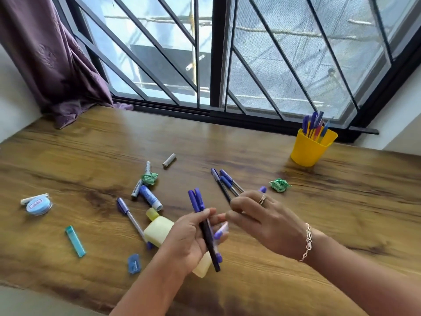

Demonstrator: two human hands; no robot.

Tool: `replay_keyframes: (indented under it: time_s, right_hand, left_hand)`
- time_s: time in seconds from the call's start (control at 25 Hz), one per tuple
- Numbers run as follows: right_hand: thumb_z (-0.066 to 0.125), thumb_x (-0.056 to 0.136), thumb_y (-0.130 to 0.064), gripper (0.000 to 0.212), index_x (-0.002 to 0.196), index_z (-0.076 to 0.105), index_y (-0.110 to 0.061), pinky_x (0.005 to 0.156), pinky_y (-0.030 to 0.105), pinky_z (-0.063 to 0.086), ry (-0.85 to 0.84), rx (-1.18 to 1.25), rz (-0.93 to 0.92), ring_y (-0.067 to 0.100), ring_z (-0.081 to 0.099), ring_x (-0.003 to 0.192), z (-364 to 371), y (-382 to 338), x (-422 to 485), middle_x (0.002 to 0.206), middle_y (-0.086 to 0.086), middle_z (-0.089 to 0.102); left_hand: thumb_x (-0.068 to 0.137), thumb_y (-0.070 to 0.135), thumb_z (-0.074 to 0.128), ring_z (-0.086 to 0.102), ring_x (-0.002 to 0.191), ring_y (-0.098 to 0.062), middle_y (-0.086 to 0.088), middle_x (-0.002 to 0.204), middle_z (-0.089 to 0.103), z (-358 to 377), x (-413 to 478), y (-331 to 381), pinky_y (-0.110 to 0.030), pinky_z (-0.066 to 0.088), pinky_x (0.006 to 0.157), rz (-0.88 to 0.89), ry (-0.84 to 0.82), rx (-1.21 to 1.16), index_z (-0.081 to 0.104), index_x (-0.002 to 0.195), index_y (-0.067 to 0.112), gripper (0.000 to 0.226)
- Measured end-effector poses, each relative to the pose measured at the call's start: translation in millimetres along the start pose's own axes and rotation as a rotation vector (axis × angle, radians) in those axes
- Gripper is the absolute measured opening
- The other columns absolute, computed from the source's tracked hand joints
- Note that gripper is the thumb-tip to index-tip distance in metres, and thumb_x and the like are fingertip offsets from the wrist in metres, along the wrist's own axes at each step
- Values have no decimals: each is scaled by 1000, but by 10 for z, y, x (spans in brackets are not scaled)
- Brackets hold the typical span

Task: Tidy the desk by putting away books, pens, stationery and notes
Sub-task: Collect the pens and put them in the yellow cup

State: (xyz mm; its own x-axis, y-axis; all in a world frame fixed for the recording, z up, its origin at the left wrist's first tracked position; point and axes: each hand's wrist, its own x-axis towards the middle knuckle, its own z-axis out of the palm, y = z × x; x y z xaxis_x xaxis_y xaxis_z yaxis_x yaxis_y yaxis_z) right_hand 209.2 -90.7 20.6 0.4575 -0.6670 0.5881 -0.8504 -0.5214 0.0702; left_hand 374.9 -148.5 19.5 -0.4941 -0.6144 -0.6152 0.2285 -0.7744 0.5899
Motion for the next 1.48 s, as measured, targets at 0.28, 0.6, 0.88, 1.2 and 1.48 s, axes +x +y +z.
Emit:
replay_keyframes:
  time_s: [0.28,0.6,0.88,1.2,1.48]
  right_hand:
    - [54,90,-15,13,90,64,-7,95,25,45,-45,71,-306,17,58,86,9,132,9,100,2,58]
    - [45,95,-14,22,96,65,-6,80,20,49,78,243,112,18,60,87,79,301,-105,90,8,67]
    - [59,83,-10,27,109,58,-15,84,31,44,-492,157,942,24,59,100,623,731,39,105,4,64]
    - [44,86,-5,32,117,42,-10,85,34,42,-633,47,1048,32,56,108,717,636,174,117,15,59]
    - [53,86,-7,28,108,46,-21,64,22,43,-421,605,979,8,52,66,41,-44,363,70,-9,54]
  left_hand:
    - [82,10,54,68,60,-21,-15,75,68,239,-34,-140,-34,58,57,-158,-204,14,72,85,1,20]
    - [95,6,43,65,63,-23,-10,66,60,250,-5,-169,-40,53,65,-7,-38,-88,61,94,1,18]
    - [96,5,42,65,59,-22,-8,60,59,254,-12,-195,-41,53,67,-4,-6,-119,60,94,1,19]
    - [95,5,42,63,62,-23,-9,63,61,217,13,-198,-35,55,59,26,31,-167,59,91,3,18]
    - [91,11,51,64,69,-23,-13,77,65,237,160,-189,-34,55,60,97,54,-244,59,92,3,12]
